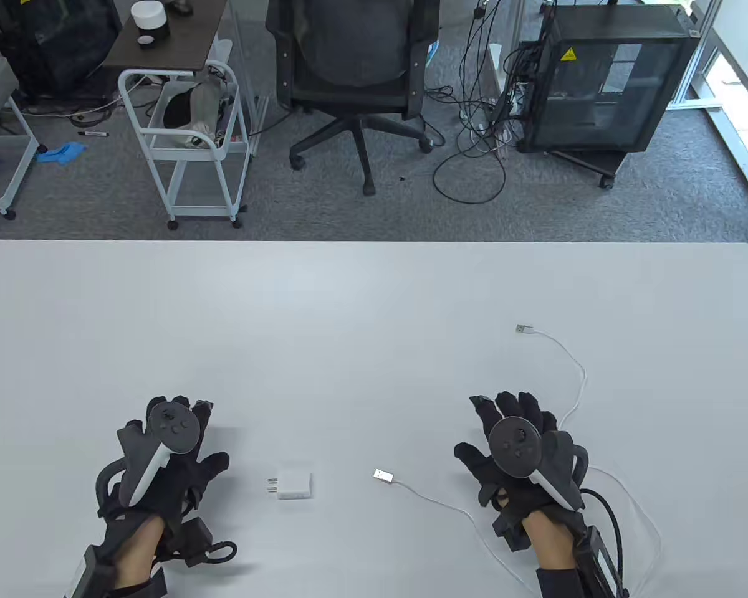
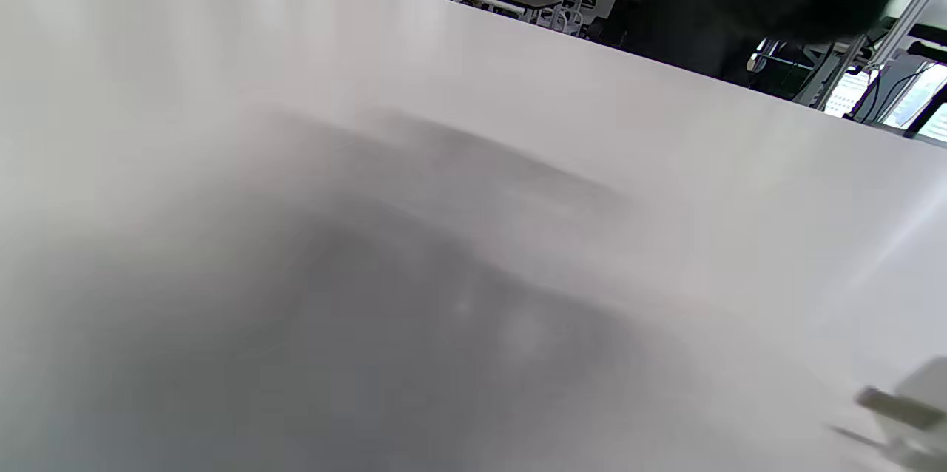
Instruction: Insert the USB cable into the charger head
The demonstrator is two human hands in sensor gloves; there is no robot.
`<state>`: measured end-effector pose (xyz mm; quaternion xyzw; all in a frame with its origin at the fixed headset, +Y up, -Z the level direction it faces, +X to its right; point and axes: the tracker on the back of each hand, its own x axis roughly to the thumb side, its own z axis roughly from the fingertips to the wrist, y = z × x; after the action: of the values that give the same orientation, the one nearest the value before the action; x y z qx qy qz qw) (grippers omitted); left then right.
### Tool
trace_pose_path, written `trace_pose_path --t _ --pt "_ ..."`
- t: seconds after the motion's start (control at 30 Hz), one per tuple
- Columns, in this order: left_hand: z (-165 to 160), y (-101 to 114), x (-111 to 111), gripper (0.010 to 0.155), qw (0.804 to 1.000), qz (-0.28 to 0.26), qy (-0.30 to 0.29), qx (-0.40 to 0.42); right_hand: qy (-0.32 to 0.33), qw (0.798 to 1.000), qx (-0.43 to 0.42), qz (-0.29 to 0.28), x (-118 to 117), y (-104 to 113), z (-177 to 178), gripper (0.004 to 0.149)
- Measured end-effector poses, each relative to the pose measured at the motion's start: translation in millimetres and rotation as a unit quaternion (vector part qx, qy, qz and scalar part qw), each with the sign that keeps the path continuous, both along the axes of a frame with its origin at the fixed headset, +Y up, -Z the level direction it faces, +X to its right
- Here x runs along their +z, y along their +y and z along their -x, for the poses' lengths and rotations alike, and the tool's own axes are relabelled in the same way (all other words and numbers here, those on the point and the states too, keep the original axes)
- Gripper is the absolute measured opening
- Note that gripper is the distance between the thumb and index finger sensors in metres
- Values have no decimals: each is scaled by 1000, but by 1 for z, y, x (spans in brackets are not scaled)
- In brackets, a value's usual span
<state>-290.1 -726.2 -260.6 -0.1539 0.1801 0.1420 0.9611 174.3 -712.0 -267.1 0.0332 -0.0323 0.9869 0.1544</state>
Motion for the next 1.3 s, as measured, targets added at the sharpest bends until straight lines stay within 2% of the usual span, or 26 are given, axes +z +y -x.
trace_pose_path --t 0.33,0.6,0.93,1.13,1.3 --pt "0 2 0 93 1000 10 -1 6 -3 1000 -5 1 -1 0 -3 85" --pt "-4 6 1 92 1000 -3 -13 -2 1 1000 -4 6 -1 -1 -2 85" --pt "-7 2 0 93 1000 10 -17 -8 4 1000 -7 8 -2 -2 -1 85" --pt "-23 -1 0 93 998 6 -57 -25 9 1000 -8 13 -2 -4 1 86" --pt "-50 -4 3 96 991 0 -127 -47 13 1000 -8 16 -2 -5 3 86"
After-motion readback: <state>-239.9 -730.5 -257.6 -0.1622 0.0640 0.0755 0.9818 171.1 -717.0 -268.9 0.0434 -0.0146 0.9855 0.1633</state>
